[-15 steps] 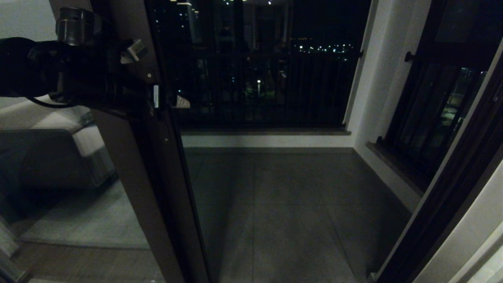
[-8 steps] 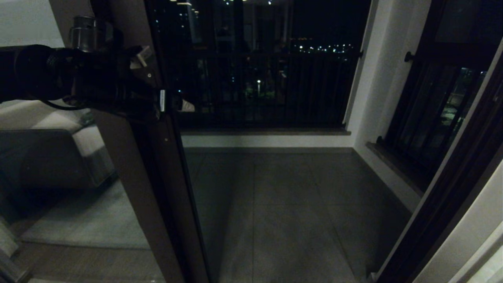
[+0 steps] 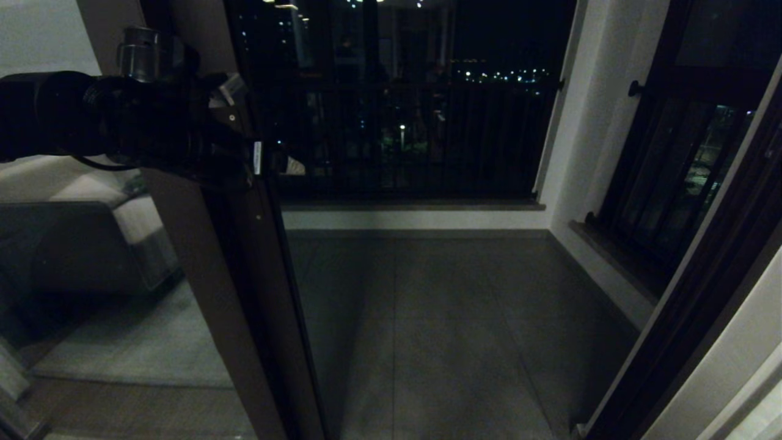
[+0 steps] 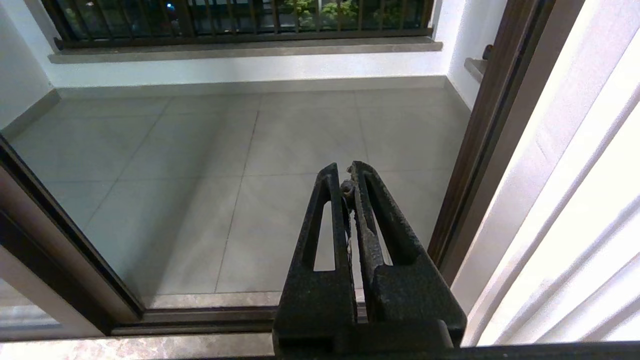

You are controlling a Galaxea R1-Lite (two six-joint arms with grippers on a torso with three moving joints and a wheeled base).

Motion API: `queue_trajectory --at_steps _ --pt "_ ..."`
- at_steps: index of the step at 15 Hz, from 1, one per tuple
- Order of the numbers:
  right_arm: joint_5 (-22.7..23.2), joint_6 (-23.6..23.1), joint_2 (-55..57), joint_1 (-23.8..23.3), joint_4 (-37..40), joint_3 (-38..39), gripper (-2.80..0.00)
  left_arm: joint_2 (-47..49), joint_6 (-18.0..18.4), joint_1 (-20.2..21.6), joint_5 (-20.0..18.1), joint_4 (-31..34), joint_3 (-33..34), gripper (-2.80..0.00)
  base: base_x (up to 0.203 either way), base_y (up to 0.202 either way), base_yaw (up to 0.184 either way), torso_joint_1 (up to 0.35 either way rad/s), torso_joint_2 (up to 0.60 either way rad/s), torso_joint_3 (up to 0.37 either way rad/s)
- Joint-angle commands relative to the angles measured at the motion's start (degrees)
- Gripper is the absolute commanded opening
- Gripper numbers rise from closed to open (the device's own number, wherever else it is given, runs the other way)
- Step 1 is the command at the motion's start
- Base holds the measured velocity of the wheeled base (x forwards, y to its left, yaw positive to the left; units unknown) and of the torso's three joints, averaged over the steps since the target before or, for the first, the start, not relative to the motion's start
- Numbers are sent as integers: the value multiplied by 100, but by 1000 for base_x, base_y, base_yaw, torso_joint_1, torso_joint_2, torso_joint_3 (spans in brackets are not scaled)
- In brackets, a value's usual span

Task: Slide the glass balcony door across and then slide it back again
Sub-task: Close the slid door

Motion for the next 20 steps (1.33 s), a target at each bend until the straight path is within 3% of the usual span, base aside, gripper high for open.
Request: queue_trajectory --at_steps 1,7,20 --pt "4 -6 1 1 2 0 -280 -128 -2 2 6 16 42 0 0 0 0 0 0 0" --pt "4 -6 0 1 2 0 -280 -425 -8 2 -38 28 284 0 0 0 0 0 0 0" --pt "4 -3 3 1 2 0 -280 66 -8 -16 6 -143 47 0 0 0 0 0 0 0"
